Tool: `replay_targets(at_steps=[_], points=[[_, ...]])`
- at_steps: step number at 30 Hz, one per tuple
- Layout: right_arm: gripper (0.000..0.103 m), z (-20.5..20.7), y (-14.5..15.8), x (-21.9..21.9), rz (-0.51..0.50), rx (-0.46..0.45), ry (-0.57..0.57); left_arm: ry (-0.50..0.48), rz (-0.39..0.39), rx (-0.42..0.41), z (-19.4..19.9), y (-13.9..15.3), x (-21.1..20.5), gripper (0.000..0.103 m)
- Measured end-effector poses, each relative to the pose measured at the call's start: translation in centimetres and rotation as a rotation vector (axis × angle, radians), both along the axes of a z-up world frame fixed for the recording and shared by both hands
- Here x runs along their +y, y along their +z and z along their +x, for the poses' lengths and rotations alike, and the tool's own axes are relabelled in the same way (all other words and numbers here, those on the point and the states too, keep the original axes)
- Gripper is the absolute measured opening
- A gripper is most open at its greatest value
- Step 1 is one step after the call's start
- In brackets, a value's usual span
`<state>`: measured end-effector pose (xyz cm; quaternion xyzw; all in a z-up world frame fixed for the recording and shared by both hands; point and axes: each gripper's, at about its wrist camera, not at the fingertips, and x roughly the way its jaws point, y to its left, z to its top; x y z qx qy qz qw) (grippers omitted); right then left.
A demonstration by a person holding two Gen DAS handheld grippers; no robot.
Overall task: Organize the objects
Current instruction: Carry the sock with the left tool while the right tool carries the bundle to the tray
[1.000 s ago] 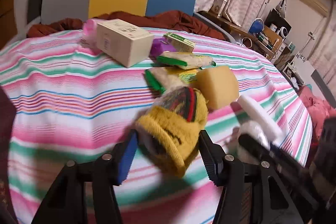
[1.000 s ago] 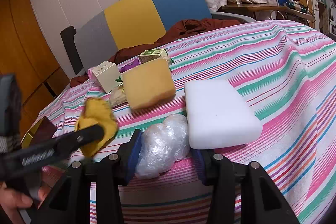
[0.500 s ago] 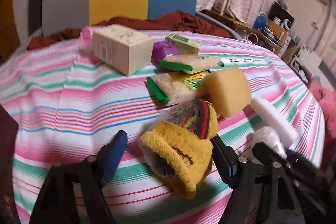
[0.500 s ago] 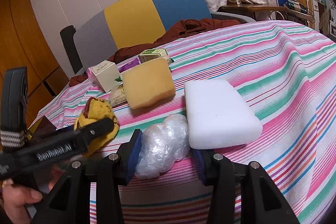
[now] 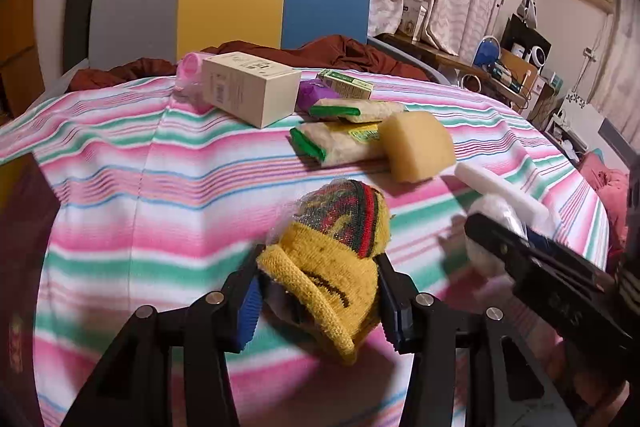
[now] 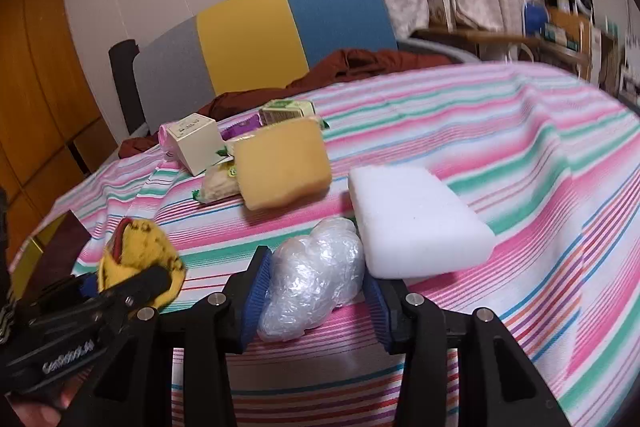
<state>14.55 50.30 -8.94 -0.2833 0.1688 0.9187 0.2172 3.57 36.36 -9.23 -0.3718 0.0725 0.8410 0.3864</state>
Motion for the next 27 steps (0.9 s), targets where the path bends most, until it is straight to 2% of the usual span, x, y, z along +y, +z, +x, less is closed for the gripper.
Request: replay_targets(at_steps=[4,6,8,13,20,27], points=[[0.045,-0.9,0.6,-2.4,0.105,-0.016,0.084,0.012,0.023,-0.022,0.6,-0.2,-1.4,0.05],[0.045,-1.4,0.5,-2.9,0.124,-0.036,0.114,0.01,0.014,-0.001,1.5,-0.3,-2.3,0.05],[0.045,-1.6,0.4,-2.7,0.112,-0.047,0.109,0.008,0.012,-0.003,2.1,0.0,-3.3,0.049],[0.045,-1.7,-0.2,-1.9,0.069,-0.066,0.082,0.022,0.08,-0.047,3.5,1.3,-6.8,0.048],[0.045,-1.8,0.0,-3.2,0.145,-0.089,0.069,0.063,0.149,-0.056,4.6,3.6,-12.1,0.048],[0.045,-1.0,-0.2,-5.1,0.207,-0.082,0.097,0.174,0.218,-0.087,3.8,5.0,-18.3,0.049]])
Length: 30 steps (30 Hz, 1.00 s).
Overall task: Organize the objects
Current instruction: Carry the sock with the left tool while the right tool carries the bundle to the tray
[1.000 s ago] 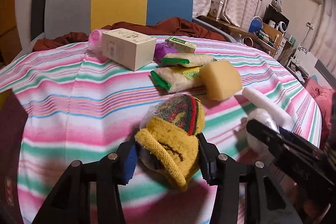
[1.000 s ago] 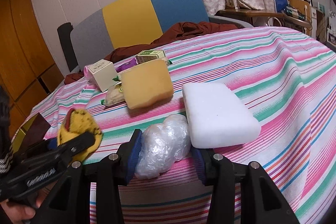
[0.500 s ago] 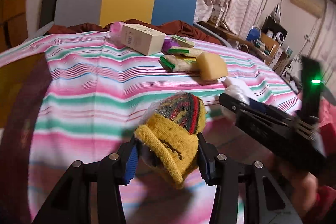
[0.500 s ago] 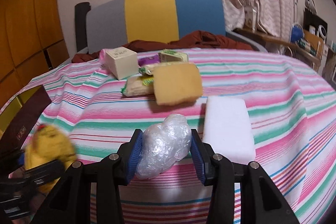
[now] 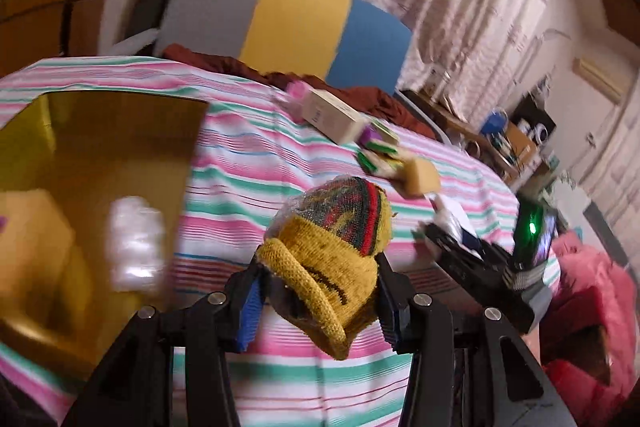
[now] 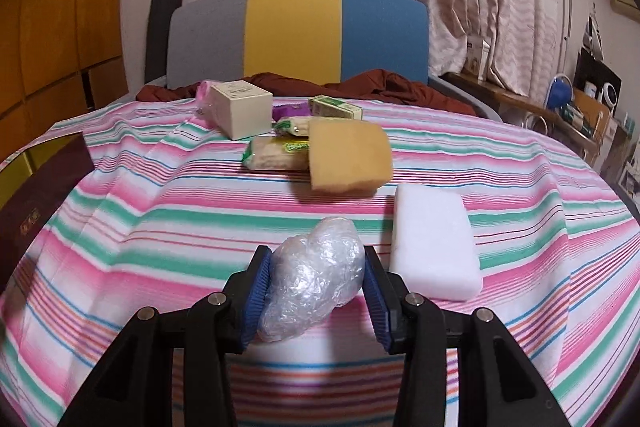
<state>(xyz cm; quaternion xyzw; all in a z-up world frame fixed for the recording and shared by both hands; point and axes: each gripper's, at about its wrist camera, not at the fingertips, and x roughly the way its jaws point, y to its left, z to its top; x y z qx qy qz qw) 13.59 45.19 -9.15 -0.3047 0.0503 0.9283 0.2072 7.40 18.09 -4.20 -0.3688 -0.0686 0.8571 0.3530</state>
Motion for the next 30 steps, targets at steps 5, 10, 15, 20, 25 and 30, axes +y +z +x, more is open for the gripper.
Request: replay_targets(at_steps=[5,10,15,20,25,30], points=[[0.045,-0.1,0.2,-0.1,0.007,-0.015,-0.026,0.105,0.01,-0.014,-1.0,0.4,-4.6,0.049],[0.045,0.1,2.7,-2.7,-0.058,0.071,0.004,0.192,-0.036,-0.017,-1.9,-0.2,-8.0,0.049],[0.045,-0.5,6.8,-7.8,-0.145,0.193,0.156,0.228,-0.073,-0.051,-2.4,-1.5,-9.8,0.049],[0.045,-1.6,9.6,-12.6,-0.192,0.251,0.293,0.235,-0.069,-0.046,-1.9,-1.9,-10.6,0.059],[0.045,-2.8,10.2,-15.9,-0.22,0.241,0.38,0.253,-0.003,-0.019,-1.5,-1.2,-11.4,0.082],[0.045,-4.2,9.4,-18.5,-0.276,0.179,0.449,0.33,0.039,0.003,-1.1,-0.9,-13.2,0.094]])
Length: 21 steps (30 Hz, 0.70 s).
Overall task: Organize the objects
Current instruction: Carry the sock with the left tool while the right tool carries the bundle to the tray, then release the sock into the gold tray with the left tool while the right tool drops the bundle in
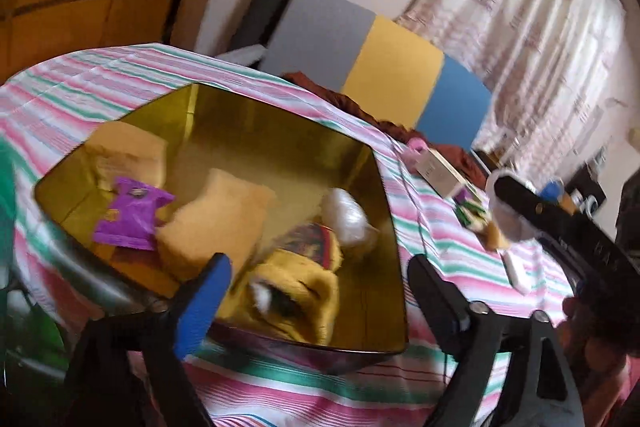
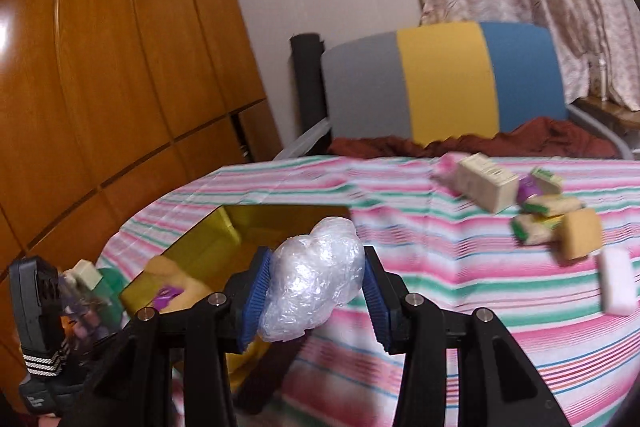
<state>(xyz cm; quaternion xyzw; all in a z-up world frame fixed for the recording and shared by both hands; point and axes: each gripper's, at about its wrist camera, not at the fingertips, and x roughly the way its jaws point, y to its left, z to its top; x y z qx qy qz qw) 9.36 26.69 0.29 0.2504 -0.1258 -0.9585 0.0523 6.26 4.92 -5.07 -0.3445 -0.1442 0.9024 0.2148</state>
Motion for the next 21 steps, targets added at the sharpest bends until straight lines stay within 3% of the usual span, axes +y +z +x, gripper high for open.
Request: replay_targets(at_steps=[2,10,16,21], points=[[0.045,-0.6,-0.3,-0.9,-0.004,-0.022,0.036,0.048,0.022,0.0,0.1,0.1,-0.9,0.099],[0.045,-4.1,-1.9,-5.7,0.093,-0.141,0.195,0.182,0.083,-0.007,-0.4,0.2,-3.9,0.102],[0.049,-3.9,-3.0,-6.1,0.122,-0.175,0.197,0.251,0.126,-0.026,-0.8,0.0,-5.7,0.103],[0.054,-4.0,-3.7,-5.4,0.106,-0.209,0.158,0.253,0.126,-0.043,-0.6,-0.5,-5.7,0.103]])
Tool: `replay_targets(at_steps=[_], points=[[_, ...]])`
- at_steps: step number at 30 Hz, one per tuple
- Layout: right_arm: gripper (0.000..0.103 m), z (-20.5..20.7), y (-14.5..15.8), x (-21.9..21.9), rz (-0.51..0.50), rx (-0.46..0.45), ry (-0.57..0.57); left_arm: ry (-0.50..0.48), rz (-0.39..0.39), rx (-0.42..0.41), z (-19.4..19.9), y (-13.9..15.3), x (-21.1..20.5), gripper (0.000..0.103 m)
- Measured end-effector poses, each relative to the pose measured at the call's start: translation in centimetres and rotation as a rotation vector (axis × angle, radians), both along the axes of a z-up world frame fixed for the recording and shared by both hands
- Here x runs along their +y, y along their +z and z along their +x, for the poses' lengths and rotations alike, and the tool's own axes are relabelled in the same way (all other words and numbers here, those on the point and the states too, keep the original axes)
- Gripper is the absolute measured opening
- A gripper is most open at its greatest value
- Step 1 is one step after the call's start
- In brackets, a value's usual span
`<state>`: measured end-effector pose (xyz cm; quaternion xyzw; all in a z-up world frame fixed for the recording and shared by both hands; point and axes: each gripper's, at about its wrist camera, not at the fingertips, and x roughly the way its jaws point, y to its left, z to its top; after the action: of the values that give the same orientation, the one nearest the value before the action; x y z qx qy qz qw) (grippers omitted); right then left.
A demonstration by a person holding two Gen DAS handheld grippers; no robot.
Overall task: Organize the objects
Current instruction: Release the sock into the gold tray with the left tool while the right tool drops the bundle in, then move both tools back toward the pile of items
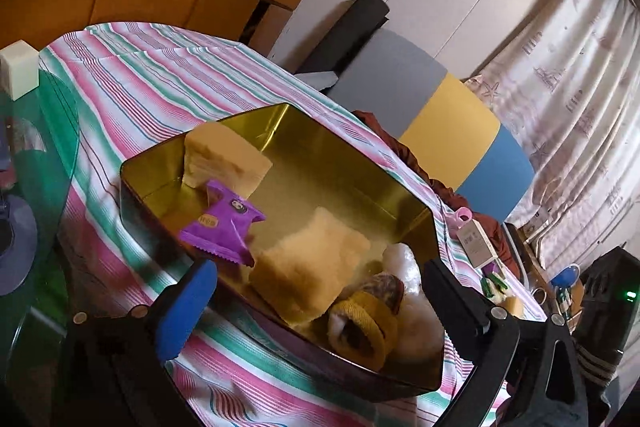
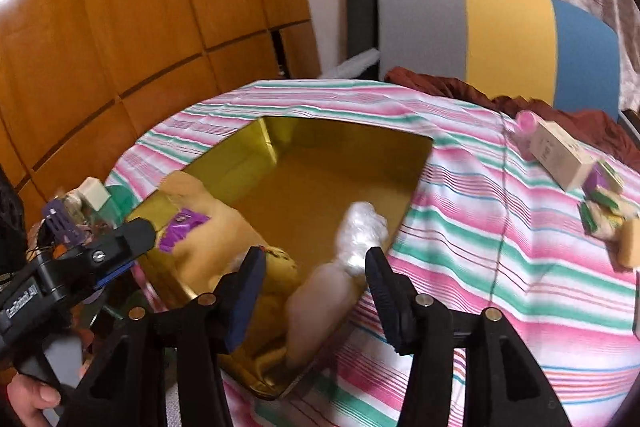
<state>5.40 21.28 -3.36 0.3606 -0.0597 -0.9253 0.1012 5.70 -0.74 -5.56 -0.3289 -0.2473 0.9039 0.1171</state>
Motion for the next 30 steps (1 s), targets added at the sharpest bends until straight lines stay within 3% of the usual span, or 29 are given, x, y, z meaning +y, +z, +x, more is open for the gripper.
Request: replay_targets(at_steps=[16,30], points=[[0.055,2.4,0.1,5.2,-0.079,0.015,-0.164,-0.071,-0.08,0.056,1.5,1.1,2.9,0.103],[0.055,4.2,-2.3,12.0,-0.056,-0.059,-0.338,-0.31,-0.147,0.093,2.3,3.1,9.9,0.103]])
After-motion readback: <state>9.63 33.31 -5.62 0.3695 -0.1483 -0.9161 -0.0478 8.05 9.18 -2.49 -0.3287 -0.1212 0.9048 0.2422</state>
